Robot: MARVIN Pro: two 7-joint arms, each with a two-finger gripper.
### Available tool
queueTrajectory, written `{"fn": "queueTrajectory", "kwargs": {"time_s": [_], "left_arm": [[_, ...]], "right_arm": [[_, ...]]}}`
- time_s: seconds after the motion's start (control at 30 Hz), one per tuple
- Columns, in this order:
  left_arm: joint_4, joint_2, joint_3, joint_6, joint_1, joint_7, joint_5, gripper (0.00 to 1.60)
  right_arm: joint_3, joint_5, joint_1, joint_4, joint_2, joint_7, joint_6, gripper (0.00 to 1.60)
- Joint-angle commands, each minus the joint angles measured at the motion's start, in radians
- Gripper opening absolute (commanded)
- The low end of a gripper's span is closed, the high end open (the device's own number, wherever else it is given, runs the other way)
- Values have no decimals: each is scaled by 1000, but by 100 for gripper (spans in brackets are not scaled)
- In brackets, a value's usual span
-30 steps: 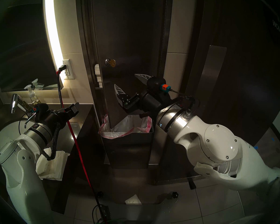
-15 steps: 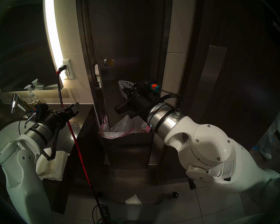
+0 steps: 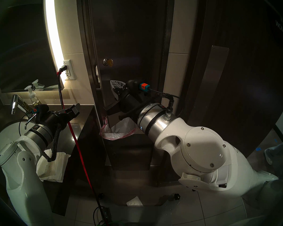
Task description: Twist key and close towel dispenser
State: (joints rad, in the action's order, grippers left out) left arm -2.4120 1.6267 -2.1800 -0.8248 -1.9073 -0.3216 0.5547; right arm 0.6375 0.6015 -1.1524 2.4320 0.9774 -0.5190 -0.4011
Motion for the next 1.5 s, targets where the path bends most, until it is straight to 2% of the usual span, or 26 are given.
{"fn": "queueTrajectory", "kwargs": {"time_s": [0.0, 0.27, 0.7, 0.9, 0.93, 0.97, 1.03, 1.07, 1.17, 1.27, 1.3, 1.33, 1.4, 1.47], "left_arm": [[-8, -1, 0, 0, 2, -1, 1, 160], [-8, -1, 0, 0, 2, -1, 1, 160], [-8, -1, 0, 0, 2, -1, 1, 160], [-8, -1, 0, 0, 2, -1, 1, 160], [-8, -1, 0, 0, 2, -1, 1, 160], [-8, -1, 0, 0, 2, -1, 1, 160], [-8, -1, 0, 1, 2, -1, 1, 160], [-8, -1, 0, 1, 2, -1, 1, 160], [-7, -1, 0, 1, 2, -1, 1, 160], [-6, -1, 0, 1, 2, -1, 1, 160], [-6, -1, 0, 1, 2, -1, 1, 160], [-6, -1, 0, 1, 2, -1, 1, 160], [-5, -1, 0, 1, 2, -1, 1, 160], [-5, -1, 0, 1, 3, -1, 1, 160]], "right_arm": [[22, -3, 49, -42, 86, -36, -11, 0], [56, 35, 81, -122, 155, -48, -17, 0], [27, 47, 176, -284, 272, -32, -25, 0], [20, 43, 172, -301, 288, -35, -4, 3], [21, 43, 158, -291, 293, -50, 3, 50], [26, 52, 131, -262, 291, -65, 10, 160], [26, 59, 79, -195, 273, -93, 19, 160], [26, 59, 79, -195, 273, -93, 19, 160], [-34, 30, 42, -168, 255, -89, 51, 160], [-63, 29, 23, -109, 189, -89, 52, 160], [-63, 29, 23, -109, 189, -89, 52, 160], [-69, 28, 3, -63, 147, -96, 46, 160], [-63, 31, 3, -71, 139, -92, 50, 160], [-48, 29, -17, -41, 116, -100, 45, 160]]}}
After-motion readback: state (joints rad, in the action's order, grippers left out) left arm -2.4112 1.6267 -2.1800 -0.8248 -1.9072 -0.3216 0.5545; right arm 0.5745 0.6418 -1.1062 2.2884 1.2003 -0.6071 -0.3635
